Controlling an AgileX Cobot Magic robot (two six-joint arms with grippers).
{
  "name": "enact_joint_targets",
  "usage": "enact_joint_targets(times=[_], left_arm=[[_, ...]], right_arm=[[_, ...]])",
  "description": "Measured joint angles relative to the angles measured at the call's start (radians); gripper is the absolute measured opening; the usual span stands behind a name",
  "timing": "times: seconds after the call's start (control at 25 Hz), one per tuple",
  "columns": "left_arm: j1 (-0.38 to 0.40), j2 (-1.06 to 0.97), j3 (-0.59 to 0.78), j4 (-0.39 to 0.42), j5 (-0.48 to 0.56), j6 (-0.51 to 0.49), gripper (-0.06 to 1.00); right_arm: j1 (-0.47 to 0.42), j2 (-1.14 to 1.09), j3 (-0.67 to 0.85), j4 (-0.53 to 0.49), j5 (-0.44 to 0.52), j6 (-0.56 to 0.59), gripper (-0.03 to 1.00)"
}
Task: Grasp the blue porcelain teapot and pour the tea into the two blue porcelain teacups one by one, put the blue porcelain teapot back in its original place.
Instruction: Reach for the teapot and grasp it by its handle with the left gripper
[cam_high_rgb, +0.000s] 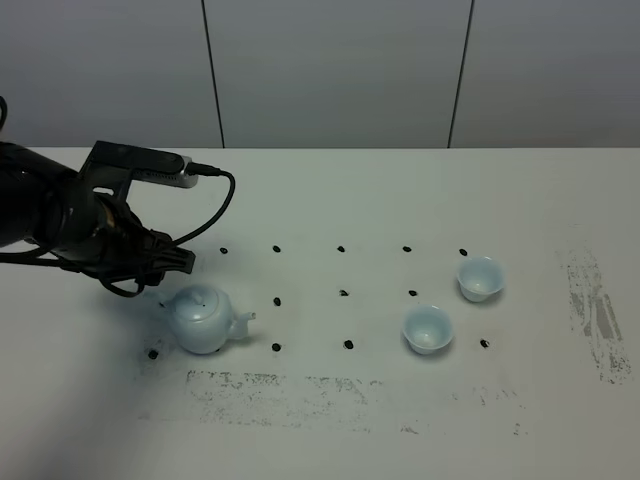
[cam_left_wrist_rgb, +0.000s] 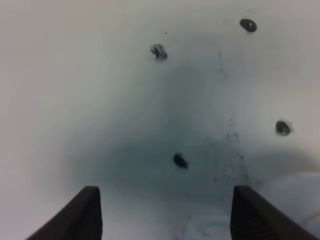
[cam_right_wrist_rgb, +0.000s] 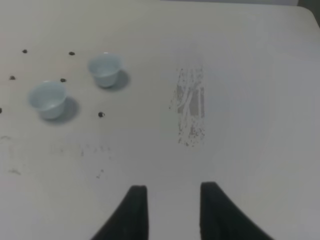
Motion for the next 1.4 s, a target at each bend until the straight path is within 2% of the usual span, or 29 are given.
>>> enact_joint_targets(times=[0.28, 0.52, 0.8, 0.96, 1.2, 1.4], left_arm=[[0.009, 0.045, 0.001, -0.011, -0.023, -0.008, 0.54], [0.011, 0.046, 0.001, -0.012, 0.035, 0.061, 0.51], [0.011, 0.046, 0.001, -0.029, 0.154, 0.196, 0.51], [0.011, 0.046, 0.001, -0.064, 0.193, 0.295, 0.51], [0.011, 0.008, 0.001, -0.068, 0.237, 0.414, 0.51], [0.011, -0.056, 0.002, -0.072, 0.316, 0.53, 0.51]], right_arm=[[0.0, 0.0, 0.0, 0.001, 0.0, 0.0, 0.24], [0.0, 0.0, 0.0, 0.001, 0.0, 0.0, 0.24], [0.0, 0.0, 0.0, 0.001, 0.0, 0.0, 0.24], [0.0, 0.0, 0.0, 0.001, 0.0, 0.0, 0.24], [0.0, 0.0, 0.0, 0.001, 0.0, 0.0, 0.24], [0.0, 0.0, 0.0, 0.001, 0.0, 0.0, 0.24]])
